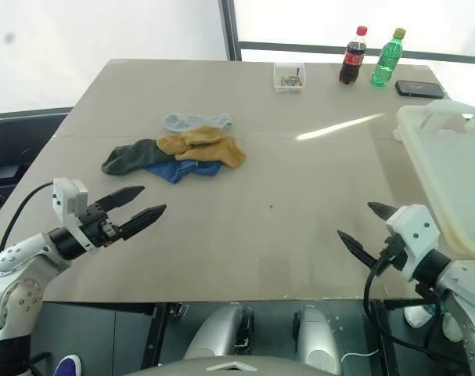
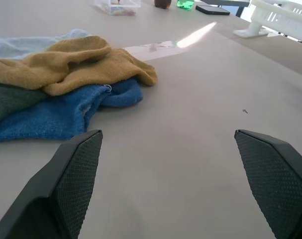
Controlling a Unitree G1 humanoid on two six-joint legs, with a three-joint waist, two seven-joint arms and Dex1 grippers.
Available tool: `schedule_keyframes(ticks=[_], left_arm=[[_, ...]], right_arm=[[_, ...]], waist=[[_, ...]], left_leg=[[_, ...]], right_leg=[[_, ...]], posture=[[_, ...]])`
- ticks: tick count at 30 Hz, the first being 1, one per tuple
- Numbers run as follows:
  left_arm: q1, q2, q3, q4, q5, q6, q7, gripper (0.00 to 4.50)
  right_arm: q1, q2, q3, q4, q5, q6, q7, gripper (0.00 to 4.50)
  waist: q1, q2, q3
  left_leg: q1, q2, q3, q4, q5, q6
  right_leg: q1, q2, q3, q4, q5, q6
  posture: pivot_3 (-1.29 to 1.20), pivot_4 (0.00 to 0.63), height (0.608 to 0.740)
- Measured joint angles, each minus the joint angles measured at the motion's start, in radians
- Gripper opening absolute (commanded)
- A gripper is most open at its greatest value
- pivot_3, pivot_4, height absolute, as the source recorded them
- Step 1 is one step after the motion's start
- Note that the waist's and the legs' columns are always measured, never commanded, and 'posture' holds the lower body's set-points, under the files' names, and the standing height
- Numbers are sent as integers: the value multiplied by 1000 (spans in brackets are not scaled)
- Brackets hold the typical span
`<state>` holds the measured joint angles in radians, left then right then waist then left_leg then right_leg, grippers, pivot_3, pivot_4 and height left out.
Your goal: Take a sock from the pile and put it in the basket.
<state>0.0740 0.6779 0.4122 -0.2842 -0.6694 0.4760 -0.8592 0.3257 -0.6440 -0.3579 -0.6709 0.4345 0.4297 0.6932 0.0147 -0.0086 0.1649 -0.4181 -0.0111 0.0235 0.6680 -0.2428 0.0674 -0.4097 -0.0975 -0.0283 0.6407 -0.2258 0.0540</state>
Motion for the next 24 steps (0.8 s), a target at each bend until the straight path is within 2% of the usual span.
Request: schedule_keyframes(ticks=[5,8,10,12,14,15,17,18,24], left_arm=[[-28,-6,-36,0,23,18,66,4486],[-83,-17,-56,-3,65,38,163,4486],[-177,9,-111,-1,147,93,260,4486],[-250,48,-169,22,206,129,291,4486],[-372,62,-234,95,266,143,306,4486],[-517,53,-309,194,340,126,325,4486],[-599,36,-350,269,393,105,346,4486],[-675,11,-396,374,447,94,364,4486],[-901,-154,-554,758,612,-57,383,4486]], right_arm=[[-26,15,40,0,1,-11,-3,4452],[-78,24,75,0,16,-20,1,4452],[-167,30,132,-2,28,-29,12,4452],[-227,35,175,-1,30,-37,20,4452],[-319,56,234,11,32,-39,22,4452],[-396,75,294,19,26,-45,22,4452],[-417,82,322,29,13,-49,19,4452],[-452,94,348,63,-2,-49,11,4452],[-508,129,389,89,-55,-50,-36,4452]], waist=[[0,0,0],[0,-1,0],[0,-2,1],[0,-2,1],[2,-3,2],[5,-4,2],[3,-5,2],[3,-5,3],[4,-7,4]], left_leg=[[0,0,0,0,0,0],[0,0,0,0,1,1],[0,0,0,1,1,2],[0,-1,0,0,1,2],[-1,-1,0,1,2,2],[0,-2,0,1,2,3],[0,-3,0,1,2,3],[-1,-4,0,1,3,2],[-12,-4,-2,3,5,-1]], right_leg=[[0,0,0,0,0,0],[0,1,0,0,0,0],[0,2,-1,1,0,0],[0,3,-3,1,0,0],[0,8,-5,1,0,0],[0,9,-5,1,1,1],[0,8,-4,1,3,5],[0,9,-4,1,3,5],[-6,10,-8,1,3,6]], posture=[[0,150,729],[0,150,729],[0,150,729],[0,150,729],[0,150,729],[0,150,729],[0,150,729],[0,150,729],[0,150,729]])
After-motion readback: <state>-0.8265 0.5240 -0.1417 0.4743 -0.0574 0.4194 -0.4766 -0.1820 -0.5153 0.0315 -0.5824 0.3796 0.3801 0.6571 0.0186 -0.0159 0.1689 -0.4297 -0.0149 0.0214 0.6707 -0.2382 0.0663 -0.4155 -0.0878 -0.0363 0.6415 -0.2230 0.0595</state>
